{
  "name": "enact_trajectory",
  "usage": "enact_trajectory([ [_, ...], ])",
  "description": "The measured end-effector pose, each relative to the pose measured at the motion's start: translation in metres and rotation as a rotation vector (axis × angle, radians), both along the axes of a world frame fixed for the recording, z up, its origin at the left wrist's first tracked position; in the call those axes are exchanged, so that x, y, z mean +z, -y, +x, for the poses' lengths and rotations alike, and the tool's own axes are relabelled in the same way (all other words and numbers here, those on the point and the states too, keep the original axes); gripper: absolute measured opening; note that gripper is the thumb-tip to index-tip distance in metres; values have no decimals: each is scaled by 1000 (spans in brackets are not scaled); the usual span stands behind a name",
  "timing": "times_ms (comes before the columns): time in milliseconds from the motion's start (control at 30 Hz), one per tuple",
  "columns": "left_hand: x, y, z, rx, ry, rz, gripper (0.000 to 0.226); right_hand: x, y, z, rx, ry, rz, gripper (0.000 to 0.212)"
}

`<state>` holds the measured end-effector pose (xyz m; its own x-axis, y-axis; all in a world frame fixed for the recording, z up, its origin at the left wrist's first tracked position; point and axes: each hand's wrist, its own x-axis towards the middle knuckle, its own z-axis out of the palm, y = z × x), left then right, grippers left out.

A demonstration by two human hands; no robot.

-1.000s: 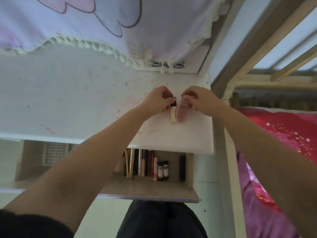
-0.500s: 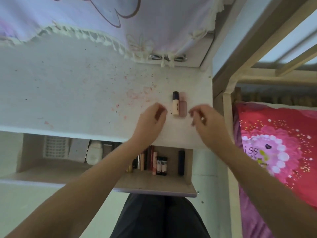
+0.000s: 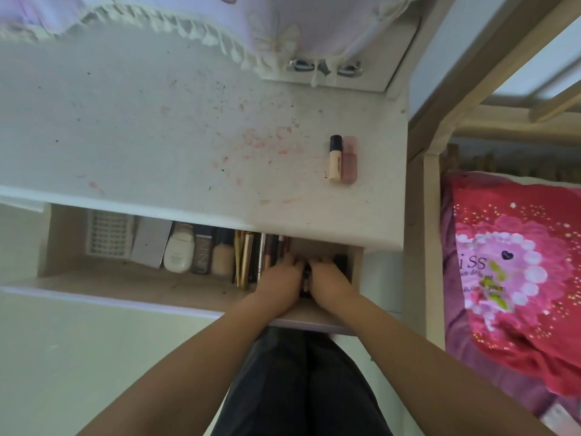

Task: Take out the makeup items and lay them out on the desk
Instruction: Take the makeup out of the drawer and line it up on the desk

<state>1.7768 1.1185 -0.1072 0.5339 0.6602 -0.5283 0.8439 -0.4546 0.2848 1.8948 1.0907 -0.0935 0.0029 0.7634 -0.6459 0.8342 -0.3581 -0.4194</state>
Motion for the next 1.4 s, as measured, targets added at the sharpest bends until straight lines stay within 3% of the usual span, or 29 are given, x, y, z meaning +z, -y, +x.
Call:
enact_trajectory([
  [100,2,-3,-4,21,81,23,40,2,5,3,-39,-1,75,28],
  [200,15,-4,-7,78,207,-94,34,18,10,6,-40,-43,118,22],
  [367,70,-25,-15,83,429,-150,13,69,7,29,8,-176,240,9],
  [567,147,-113,16,389,705,-113,9,140,-64,108,-361,-321,434,9],
  [667,144,-159,40,482,656,-82,6,136,-107,136,-471,-249,454,5],
  [900,111,-182,76,407,504,45,17,104,-140,123,-344,-11,485,14],
  [1167,117,-157,51,435,595,100,23,116,-108,115,-423,-76,554,19],
  [1233,119,-125,26,418,669,160,16,121,-73,107,-378,-112,659,12],
  [1300,114,-77,-3,329,703,96,16,118,-27,86,-279,-179,650,14],
  [1400,79,-17,-30,38,518,7,19,87,29,58,5,-63,475,15],
])
